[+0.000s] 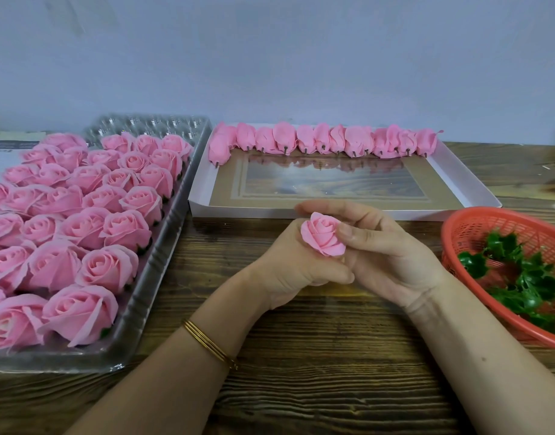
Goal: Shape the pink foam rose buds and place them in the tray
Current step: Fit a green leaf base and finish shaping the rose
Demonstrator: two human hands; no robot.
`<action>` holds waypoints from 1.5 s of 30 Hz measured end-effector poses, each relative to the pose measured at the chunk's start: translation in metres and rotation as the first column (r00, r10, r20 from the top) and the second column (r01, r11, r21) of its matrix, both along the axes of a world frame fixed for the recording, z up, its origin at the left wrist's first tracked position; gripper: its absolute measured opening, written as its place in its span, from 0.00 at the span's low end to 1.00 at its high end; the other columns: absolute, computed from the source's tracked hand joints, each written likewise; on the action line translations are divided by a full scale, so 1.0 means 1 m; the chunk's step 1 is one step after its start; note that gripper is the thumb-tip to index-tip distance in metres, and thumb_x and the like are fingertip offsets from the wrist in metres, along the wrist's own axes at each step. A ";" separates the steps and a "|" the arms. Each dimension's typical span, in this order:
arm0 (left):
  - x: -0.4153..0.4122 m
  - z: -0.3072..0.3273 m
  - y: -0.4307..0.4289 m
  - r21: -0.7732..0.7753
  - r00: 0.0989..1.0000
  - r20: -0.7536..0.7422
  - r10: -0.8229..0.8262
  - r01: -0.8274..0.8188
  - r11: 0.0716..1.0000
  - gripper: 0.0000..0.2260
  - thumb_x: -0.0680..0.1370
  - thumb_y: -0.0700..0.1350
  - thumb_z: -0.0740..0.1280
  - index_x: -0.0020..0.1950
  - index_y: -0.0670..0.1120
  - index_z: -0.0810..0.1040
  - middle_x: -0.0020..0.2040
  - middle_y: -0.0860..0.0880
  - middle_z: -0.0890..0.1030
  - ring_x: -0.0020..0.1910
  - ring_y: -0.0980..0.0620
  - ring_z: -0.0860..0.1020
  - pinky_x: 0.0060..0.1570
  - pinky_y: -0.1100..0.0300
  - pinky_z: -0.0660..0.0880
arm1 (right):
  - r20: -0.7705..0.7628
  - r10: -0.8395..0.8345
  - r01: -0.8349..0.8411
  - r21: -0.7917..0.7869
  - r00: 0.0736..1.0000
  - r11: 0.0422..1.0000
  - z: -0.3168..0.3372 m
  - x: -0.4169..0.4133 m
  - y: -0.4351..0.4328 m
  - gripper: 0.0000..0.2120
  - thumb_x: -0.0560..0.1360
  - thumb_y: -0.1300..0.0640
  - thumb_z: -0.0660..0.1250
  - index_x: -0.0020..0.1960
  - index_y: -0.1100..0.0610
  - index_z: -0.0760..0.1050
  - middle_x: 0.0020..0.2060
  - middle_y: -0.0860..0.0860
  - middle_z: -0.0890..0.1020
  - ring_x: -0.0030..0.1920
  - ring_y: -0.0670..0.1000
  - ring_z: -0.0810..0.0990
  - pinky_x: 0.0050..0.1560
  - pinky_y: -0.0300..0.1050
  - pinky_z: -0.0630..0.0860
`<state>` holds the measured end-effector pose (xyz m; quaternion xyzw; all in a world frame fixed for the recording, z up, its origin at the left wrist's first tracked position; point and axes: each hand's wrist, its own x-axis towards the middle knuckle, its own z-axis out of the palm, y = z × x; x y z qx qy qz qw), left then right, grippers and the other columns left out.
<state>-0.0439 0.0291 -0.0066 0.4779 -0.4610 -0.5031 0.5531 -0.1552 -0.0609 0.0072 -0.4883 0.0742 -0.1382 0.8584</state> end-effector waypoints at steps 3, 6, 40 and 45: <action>0.000 0.001 0.000 0.005 1.000 -0.014 -0.002 0.003 1.000 0.23 0.66 0.22 0.66 0.23 0.49 0.71 0.22 0.53 0.69 0.21 0.58 0.67 0.25 0.65 0.62 | -0.005 -0.017 0.017 -0.005 1.000 1.000 0.000 0.001 0.000 0.23 0.67 0.65 0.67 0.62 0.67 0.74 0.47 0.59 0.81 0.49 0.55 0.80 0.48 0.47 0.80; 0.000 0.001 0.001 0.013 1.000 -0.005 0.012 -0.012 1.000 0.21 0.65 0.24 0.66 0.23 0.49 0.71 0.22 0.53 0.69 0.22 0.58 0.67 0.25 0.65 0.62 | -0.013 -0.026 0.026 -0.010 1.000 1.000 0.000 0.002 0.000 0.25 0.64 0.67 0.66 0.62 0.68 0.74 0.48 0.60 0.81 0.49 0.56 0.79 0.48 0.49 0.79; -0.001 -0.003 -0.002 -0.005 0.988 0.072 0.134 -0.134 0.991 0.24 0.65 0.20 0.67 0.24 0.49 0.72 0.24 0.54 0.70 0.25 0.58 0.69 0.27 0.67 0.66 | -0.053 -0.083 0.087 0.065 0.995 0.994 0.006 0.007 0.007 0.21 0.60 0.64 0.63 0.50 0.65 0.83 0.51 0.61 0.81 0.53 0.56 0.81 0.55 0.48 0.78; -0.002 -0.003 -0.002 0.004 0.982 0.098 0.163 -0.164 0.986 0.20 0.65 0.19 0.67 0.28 0.44 0.69 0.26 0.51 0.69 0.27 0.56 0.68 0.28 0.65 0.64 | -0.073 -0.086 0.092 0.084 0.994 0.992 0.007 0.006 0.008 0.20 0.65 0.64 0.57 0.48 0.64 0.84 0.50 0.61 0.82 0.51 0.54 0.82 0.53 0.48 0.79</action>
